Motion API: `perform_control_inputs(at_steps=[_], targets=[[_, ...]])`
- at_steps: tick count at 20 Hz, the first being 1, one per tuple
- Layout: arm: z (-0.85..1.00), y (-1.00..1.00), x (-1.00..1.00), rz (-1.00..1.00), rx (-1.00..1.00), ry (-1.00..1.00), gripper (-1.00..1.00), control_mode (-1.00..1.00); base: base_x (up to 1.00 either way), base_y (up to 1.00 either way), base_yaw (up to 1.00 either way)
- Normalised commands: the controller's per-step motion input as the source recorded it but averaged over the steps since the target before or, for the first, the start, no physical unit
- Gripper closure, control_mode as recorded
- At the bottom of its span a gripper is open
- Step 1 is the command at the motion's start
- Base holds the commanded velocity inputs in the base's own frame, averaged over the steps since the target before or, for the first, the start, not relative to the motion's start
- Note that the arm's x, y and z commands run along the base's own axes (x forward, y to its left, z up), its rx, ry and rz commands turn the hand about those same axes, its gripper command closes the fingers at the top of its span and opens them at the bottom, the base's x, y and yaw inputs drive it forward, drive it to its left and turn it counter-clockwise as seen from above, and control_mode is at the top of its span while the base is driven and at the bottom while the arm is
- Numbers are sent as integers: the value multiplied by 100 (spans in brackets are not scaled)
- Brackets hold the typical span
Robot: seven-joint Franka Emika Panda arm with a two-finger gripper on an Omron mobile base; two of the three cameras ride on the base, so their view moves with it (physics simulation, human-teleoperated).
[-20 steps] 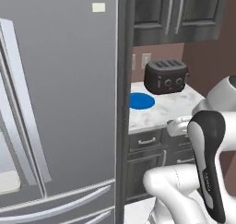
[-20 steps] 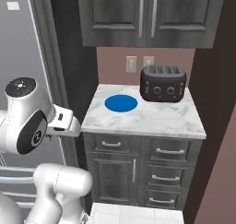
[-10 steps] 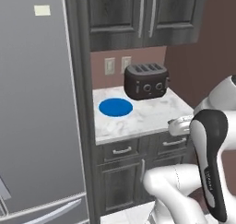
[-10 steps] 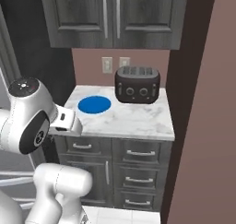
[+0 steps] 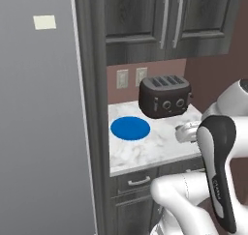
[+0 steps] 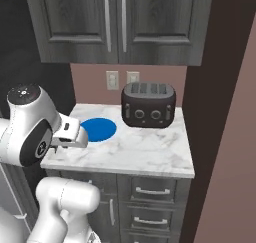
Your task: Take the fish from the oven and place it on the plate on the counter.
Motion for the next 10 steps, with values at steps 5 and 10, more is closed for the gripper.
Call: perform_control_inputs(at_steps=[5,10], targets=[[0,0,0,0,0,0,100,100,29,-15,2],[0,0,0,0,0,0,100,100,55,-50,11]])
